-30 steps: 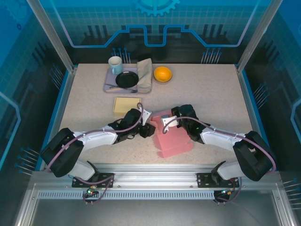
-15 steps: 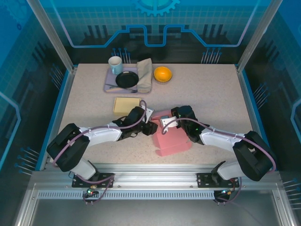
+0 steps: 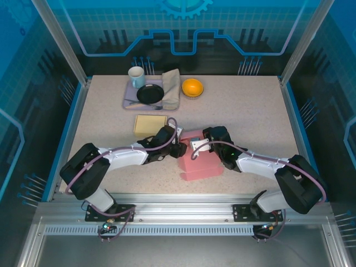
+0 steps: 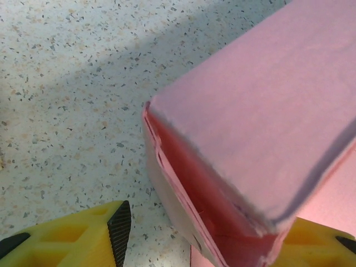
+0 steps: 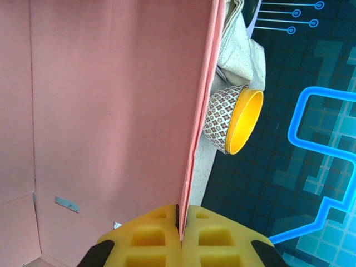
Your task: Fold the paper box
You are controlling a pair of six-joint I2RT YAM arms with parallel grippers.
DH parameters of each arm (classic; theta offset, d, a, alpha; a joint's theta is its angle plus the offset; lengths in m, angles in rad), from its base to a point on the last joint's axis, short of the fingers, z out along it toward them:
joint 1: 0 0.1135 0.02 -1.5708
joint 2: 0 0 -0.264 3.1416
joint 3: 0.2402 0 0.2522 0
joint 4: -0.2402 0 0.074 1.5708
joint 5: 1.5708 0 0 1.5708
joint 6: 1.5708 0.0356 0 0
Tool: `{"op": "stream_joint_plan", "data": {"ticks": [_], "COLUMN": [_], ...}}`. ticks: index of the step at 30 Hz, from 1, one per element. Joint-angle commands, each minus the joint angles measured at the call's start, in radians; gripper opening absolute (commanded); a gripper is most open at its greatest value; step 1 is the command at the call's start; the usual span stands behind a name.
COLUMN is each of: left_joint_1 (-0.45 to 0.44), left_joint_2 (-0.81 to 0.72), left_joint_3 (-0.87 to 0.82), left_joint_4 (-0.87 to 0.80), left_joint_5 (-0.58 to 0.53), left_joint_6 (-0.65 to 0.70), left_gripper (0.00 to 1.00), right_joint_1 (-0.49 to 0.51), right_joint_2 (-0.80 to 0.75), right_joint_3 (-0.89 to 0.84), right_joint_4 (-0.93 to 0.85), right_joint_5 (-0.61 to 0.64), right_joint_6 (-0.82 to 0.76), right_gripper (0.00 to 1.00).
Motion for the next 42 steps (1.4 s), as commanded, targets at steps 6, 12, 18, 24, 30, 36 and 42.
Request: {"op": "stream_joint_plan", "data": {"ticks": [6, 12, 18, 24, 30, 36, 42], "left_joint_1": [-0.009, -0.02, -0.042, -0.046, -0.045, -0.046, -0.045], "left_joint_2": [0.051, 0.083, 0.086, 0.099, 0.1, 0.109, 0.111], "left_joint_3": [0.06, 0.084, 0.09, 0.104, 0.096, 0.122, 0.126], "left_joint_4": [0.015, 0.014, -0.022, -0.094, -0.132, -0.187, -0.186], "left_joint_5": [-0.112, -0.149, -0.202, -0.299, -0.39, -0.467, -0.481], "left_joint_6": [-0.014, 0.015, 0.025, 0.039, 0.046, 0.041, 0.063], "left_gripper": [0.54, 0.51, 0.44, 0.32, 0.21, 0.12, 0.06], "right_joint_1": [0.023, 0.022, 0.02, 0.016, 0.011, 0.006, -0.011], "right_joint_2": [0.01, 0.017, 0.02, 0.028, 0.03, 0.042, 0.036], "right_joint_3": [0.0, 0.01, 0.014, 0.029, 0.036, 0.054, 0.072], "right_joint_4": [-0.028, -0.056, -0.064, -0.07, -0.079, -0.085, -0.115], "right_joint_5": [-0.014, -0.015, -0.006, 0.029, 0.05, 0.083, 0.077], "right_joint_6": [0.012, 0.029, 0.037, 0.055, 0.069, 0.088, 0.133], "right_gripper": [0.0, 0.0, 0.0, 0.0, 0.0, 0.0, 0.0]}}
